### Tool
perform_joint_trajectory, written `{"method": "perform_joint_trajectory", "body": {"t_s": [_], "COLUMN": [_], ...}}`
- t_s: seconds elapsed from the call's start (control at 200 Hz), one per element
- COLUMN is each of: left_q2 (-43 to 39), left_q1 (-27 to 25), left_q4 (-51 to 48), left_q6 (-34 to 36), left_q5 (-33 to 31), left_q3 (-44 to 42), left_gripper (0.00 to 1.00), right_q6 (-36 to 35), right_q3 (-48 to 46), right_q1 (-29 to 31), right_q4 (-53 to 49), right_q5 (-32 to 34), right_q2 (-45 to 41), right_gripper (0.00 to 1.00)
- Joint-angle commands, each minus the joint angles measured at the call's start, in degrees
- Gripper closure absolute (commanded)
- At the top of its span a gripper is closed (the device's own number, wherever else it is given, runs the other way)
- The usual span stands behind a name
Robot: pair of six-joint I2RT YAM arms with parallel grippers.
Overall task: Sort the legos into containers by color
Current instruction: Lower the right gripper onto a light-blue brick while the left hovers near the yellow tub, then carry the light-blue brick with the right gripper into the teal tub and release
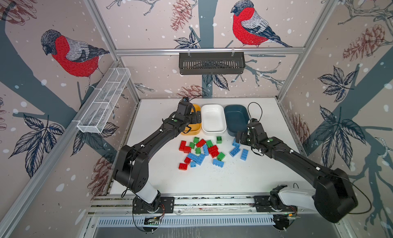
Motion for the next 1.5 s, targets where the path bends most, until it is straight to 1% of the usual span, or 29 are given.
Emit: {"method": "perform_joint_trajectory", "body": {"t_s": [0.0,0.08,0.155,0.26,0.34,0.45,0.57,0.77,0.815,0.95,1.106,1.201,1.321,1.351,1.496], "left_q2": [-1.5,-1.5,-1.4,-1.2,-1.1,-0.9,-0.7,0.1,0.4,0.8,0.8,0.8,-0.1,-0.3,-1.6], "left_q1": [-0.1,-0.1,-0.1,-0.1,-0.1,-0.1,0.0,-0.1,-0.2,-1.1,-3.4,-4.6,-5.2,-5.2,-5.3], "left_q4": [8.7,8.5,8.3,8.4,8.3,8.2,8.0,7.8,7.8,6.7,5.0,3.6,2.8,2.7,2.0], "left_q6": [-1.8,-1.6,-1.7,-1.8,-1.9,-1.9,-1.7,-1.8,-1.8,-1.7,-0.8,-0.7,-1.0,-1.3,-2.2], "left_q5": [2.6,2.7,2.8,3.2,3.4,3.4,3.2,3.7,3.9,2.6,0.3,-0.8,-1.2,-1.2,-2.1], "left_q3": [-1.7,-1.5,-1.3,-1.5,-1.6,-1.8,-1.8,-1.5,-1.3,-0.8,-0.6,-0.6,-1.6,-2.0,-3.9], "left_gripper": [0.02,0.02,0.02,0.02,0.02,0.02,0.02,0.02,0.02,0.02,0.02,0.02,0.02,0.02,0.02], "right_q6": [5.2,6.4,7.0,7.5,7.1,6.2,5.6,5.3,5.5,5.1,4.1,2.6,0.7,0.4,-0.9], "right_q3": [-4.0,-6.7,-8.6,-9.4,-9.5,-9.0,-8.4,-8.2,-8.2,-8.0,-8.5,-8.5,-7.7,-7.2,-3.1], "right_q1": [0.2,0.4,0.8,0.9,1.0,1.4,2.1,2.6,2.8,3.3,4.1,4.3,4.5,4.4,3.8], "right_q4": [-5.2,-4.8,-4.0,-3.9,-2.7,-0.3,0.9,1.1,0.8,-1.1,-2.1,-0.6,3.3,4.2,12.1], "right_q5": [1.5,-1.4,-2.4,-0.4,0.1,-2.1,-2.1,-1.5,-0.5,2.8,6.6,6.9,6.8,6.9,5.2], "right_q2": [-2.7,-3.7,-3.8,-2.2,-0.6,1.8,4.6,6.8,7.2,8.2,7.0,4.9,2.3,0.5,0.2], "right_gripper": [0.15,0.24,0.29,0.37,0.41,0.43,0.43,0.43,0.45,0.55,0.63,0.68,0.7,0.7,0.71]}}
